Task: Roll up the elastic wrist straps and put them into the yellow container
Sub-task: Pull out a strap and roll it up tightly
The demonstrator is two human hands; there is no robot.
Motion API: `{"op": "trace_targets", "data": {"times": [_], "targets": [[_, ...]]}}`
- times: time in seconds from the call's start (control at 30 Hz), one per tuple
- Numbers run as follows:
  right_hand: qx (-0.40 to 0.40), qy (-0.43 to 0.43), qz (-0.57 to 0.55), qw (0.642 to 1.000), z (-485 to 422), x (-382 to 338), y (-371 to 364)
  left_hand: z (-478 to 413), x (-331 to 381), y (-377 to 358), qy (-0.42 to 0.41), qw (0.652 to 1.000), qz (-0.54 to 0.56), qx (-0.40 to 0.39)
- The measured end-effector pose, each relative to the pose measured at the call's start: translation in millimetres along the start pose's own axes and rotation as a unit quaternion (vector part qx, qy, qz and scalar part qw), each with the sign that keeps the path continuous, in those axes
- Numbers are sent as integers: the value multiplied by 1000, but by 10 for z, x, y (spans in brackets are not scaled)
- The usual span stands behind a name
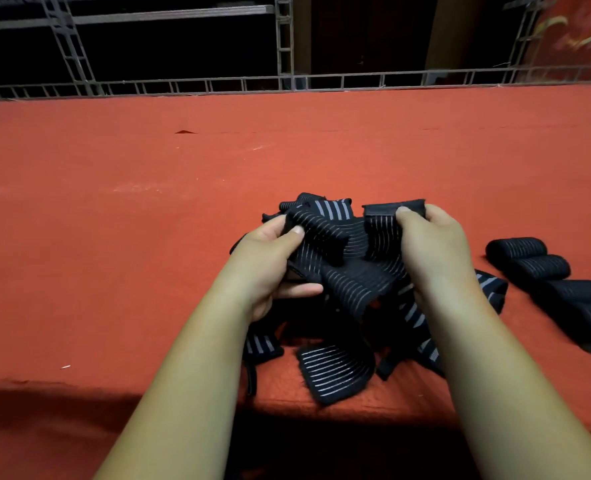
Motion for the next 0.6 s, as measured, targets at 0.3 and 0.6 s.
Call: {"op": "trace_targets", "data": {"times": [0.3,0.6], "targets": [[-90,37,-135,986,212,-183,-71,-26,50,42,-22,999,23,-43],[-287,85,12,954,496,-164,-440,-19,101,37,-35,997,-28,-64]]}}
Point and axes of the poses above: each hand's wrist, its own z-axis away from the middle knuckle, its own y-axis out of the back of the hand, x = y × z, the point moved 8 cm from there along -z, towards the middle knuckle, and after that the axes turned 10 degrees about -y, right-handed, at the moved point
